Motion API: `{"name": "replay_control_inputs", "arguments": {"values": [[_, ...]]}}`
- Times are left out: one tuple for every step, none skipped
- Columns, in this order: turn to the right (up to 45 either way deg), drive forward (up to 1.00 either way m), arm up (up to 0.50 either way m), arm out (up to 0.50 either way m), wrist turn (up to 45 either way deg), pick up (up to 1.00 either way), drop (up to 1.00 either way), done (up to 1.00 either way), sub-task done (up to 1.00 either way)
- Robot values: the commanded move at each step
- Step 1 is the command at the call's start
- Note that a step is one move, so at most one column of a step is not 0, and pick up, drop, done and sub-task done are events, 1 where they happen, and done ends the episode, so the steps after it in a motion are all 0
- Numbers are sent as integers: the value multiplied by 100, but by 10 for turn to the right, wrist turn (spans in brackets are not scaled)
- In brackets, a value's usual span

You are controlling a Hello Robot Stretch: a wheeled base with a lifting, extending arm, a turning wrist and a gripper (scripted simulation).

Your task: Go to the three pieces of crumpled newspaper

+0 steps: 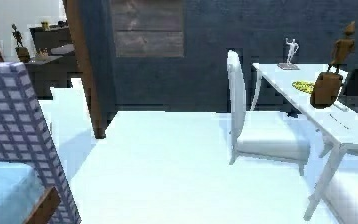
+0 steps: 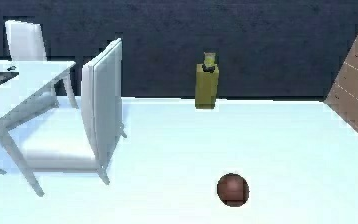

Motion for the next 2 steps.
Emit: {"name": "replay_control_inputs", "arguments": {"values": [[-30, 0, 0, 0, 0, 0, 0, 0, 0], [0, 100, 0, 0, 0, 0, 0, 0, 0]]}}
